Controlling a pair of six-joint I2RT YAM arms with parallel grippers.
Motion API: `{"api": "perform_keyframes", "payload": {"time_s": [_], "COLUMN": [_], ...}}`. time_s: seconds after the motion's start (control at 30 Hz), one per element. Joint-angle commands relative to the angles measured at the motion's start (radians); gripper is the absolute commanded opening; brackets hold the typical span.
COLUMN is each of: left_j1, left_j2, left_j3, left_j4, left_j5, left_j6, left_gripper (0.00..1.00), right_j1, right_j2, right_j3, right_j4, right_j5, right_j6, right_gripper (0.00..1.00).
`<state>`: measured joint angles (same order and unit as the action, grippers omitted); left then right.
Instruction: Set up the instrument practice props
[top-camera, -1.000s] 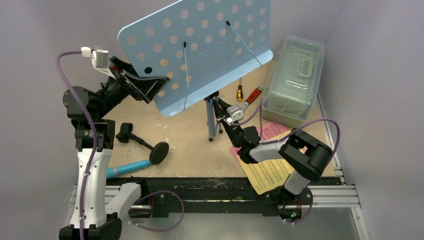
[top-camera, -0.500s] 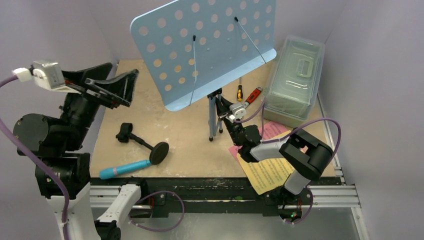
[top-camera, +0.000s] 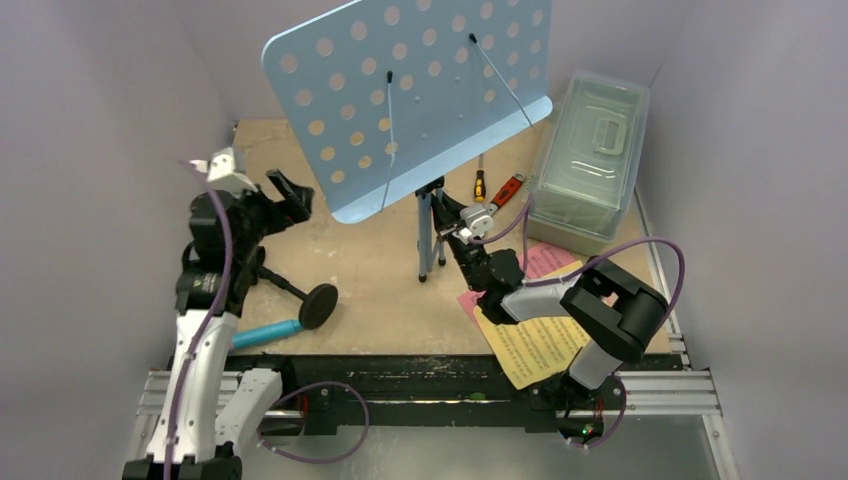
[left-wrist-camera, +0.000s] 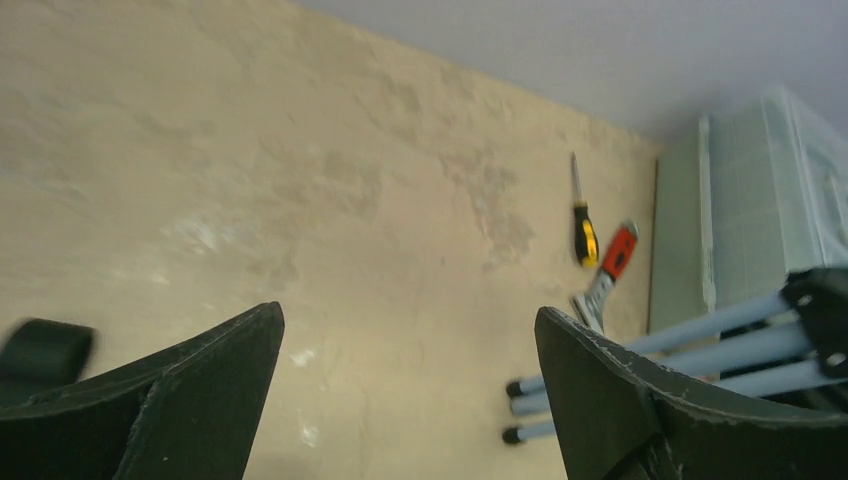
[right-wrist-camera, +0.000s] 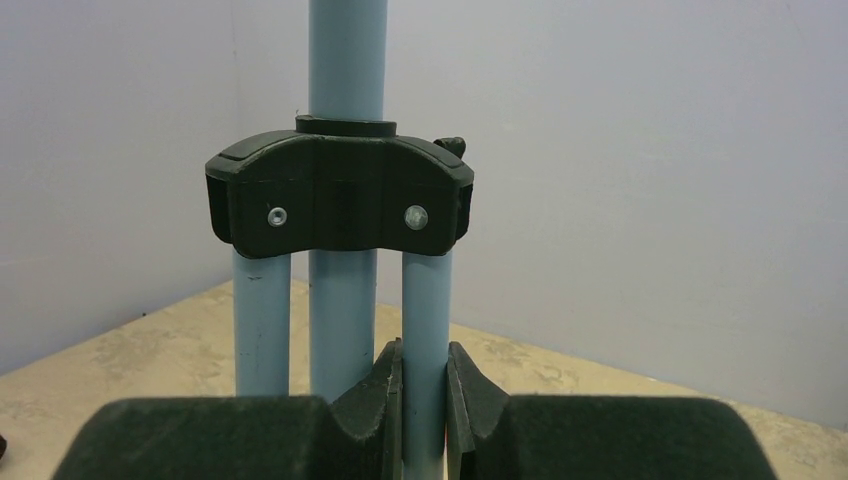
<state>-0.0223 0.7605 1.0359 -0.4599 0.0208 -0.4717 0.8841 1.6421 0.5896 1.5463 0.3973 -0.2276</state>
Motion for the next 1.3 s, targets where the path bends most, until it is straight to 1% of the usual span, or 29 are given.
{"api": "perform_keyframes", "payload": {"time_s": [0.0,0.03,0.07,0.1,0.13,0.2,0.23,0.3,0.37,0.43,0.5,0.53,0.7,0.83,0.9,1.03,1.27], "left_j1": [-0.004,-0.004,-0.006,-0.013,-0.036,-0.118,-0.171,-0.283,-0.397,-0.501,-0.585,-0.613,-0.694,-0.748,-0.757,-0.790,-0.910], "left_j2": [0.053,0.071,0.092,0.110,0.129,0.161,0.180,0.211,0.227,0.233,0.260,0.273,0.440,0.513,0.545,0.566,0.571], "left_j3": [-0.247,-0.305,-0.360,-0.414,-0.466,-0.544,-0.574,-0.630,-0.691,-0.753,-0.808,-0.812,-0.732,-0.707,-0.690,-0.643,-0.545], "left_j4": [0.385,0.497,0.608,0.707,0.813,0.938,0.988,1.084,1.201,1.292,1.404,1.439,1.496,1.537,1.558,1.558,1.482], "left_j5": [0.434,0.499,0.550,0.580,0.590,0.560,0.527,0.450,0.322,0.155,0.038,0.004,-0.032,-0.184,-0.220,-0.281,-0.500], "left_j6": [-0.142,-0.193,-0.275,-0.329,-0.366,-0.395,-0.400,-0.402,-0.382,-0.344,-0.286,-0.257,-0.145,-0.079,-0.063,-0.007,0.168], "left_gripper": [0.95,0.94,0.91,0.90,0.89,0.88,0.88,0.92,0.93,0.94,0.94,0.94,0.85,0.77,0.74,0.64,0.48], "right_j1": [-0.013,-0.013,-0.013,-0.013,-0.013,-0.013,-0.013,-0.013,-0.013,-0.013,-0.013,-0.013,-0.013,-0.013,-0.013,-0.013,-0.013], "right_j2": [-0.012,-0.013,-0.013,-0.013,-0.012,-0.013,-0.015,-0.020,-0.024,-0.027,-0.028,-0.027,-0.027,-0.029,-0.031,-0.032,-0.030], "right_j3": [-0.018,-0.014,-0.011,-0.007,-0.003,0.001,0.000,-0.001,-0.006,-0.006,-0.002,-0.002,0.001,-0.009,-0.013,-0.020,-0.023], "right_j4": [-0.136,-0.140,-0.147,-0.156,-0.161,-0.168,-0.171,-0.170,-0.165,-0.168,-0.176,-0.179,-0.183,-0.169,-0.163,-0.156,-0.147], "right_j5": [-0.017,-0.022,-0.026,-0.027,-0.030,-0.040,-0.045,-0.050,-0.062,-0.072,-0.073,-0.074,-0.083,-0.086,-0.088,-0.087,-0.083], "right_j6": [-0.013,-0.009,-0.005,-0.003,0.000,0.006,0.007,0.007,0.008,0.008,0.010,0.013,0.018,0.016,0.016,0.012,0.011], "right_gripper": [0.00,0.00,0.00,0.00,0.00,0.00,0.00,0.00,0.00,0.00,0.00,0.00,0.00,0.00,0.00,0.00,0.00]}}
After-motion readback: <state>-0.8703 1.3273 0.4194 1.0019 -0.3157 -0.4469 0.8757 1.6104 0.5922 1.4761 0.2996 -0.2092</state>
